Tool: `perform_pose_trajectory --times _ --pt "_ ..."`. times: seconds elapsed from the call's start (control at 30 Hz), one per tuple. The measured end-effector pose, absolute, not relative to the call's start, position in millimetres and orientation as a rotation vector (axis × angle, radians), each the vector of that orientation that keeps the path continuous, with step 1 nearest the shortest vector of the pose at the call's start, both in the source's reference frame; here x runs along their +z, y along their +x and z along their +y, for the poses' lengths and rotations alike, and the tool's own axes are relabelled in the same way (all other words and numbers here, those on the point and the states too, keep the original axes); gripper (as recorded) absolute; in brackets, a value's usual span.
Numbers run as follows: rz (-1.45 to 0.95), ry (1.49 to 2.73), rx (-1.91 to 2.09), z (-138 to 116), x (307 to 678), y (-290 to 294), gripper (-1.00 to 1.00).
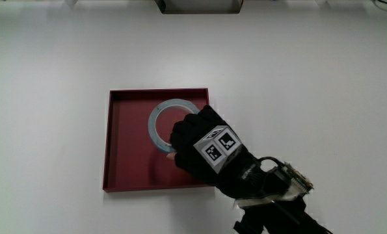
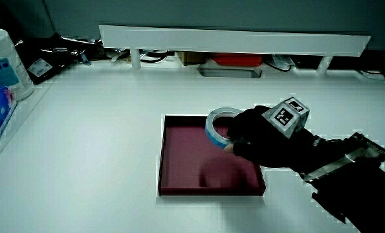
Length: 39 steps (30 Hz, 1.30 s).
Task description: Place blue tape
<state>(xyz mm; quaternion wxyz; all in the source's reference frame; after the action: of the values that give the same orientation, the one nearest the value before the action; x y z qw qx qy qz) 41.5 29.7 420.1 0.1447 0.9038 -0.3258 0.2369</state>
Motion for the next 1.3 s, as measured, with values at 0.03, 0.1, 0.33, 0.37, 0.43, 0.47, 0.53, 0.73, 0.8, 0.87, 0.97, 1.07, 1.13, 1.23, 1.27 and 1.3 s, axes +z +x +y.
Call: perform_pose_trajectory --times 0.03,0.1,0.33,0.37,0.43,0.47,0.53,0.73,0.8,0.87,0.97,1.07,1.13,1.23,1.27,1.3 --pt "-0.937 2.583 0.686 31 422 38 0.00" --pt "-0.947 2.580 0.688 33 429 31 0.00" --pt "-0.940 2.556 0.693 37 453 14 0.00" --pt "-0.938 2.554 0.685 38 457 13 0.00" --pt "-0.933 2.543 0.674 39 462 9 0.00" --pt "-0.929 2.543 0.665 39 466 8 0.00" --pt "-0.924 2.550 0.665 39 472 6 0.00" --pt "-0.900 2.529 0.627 41 492 3 0.00" --pt "-0.891 2.530 0.621 42 498 2 0.00" --pt "-0.884 2.526 0.619 43 503 2 0.00" --pt "-0.879 2.531 0.623 42 504 4 0.00" --pt "-0.873 2.529 0.602 42 506 5 0.00" --pt "-0.868 2.538 0.613 43 508 7 0.00" --pt "-0.866 2.534 0.605 43 508 8 0.00" --pt "-0.867 2.531 0.608 44 507 8 -0.04" --pt "-0.869 2.536 0.599 44 509 9 -0.08"
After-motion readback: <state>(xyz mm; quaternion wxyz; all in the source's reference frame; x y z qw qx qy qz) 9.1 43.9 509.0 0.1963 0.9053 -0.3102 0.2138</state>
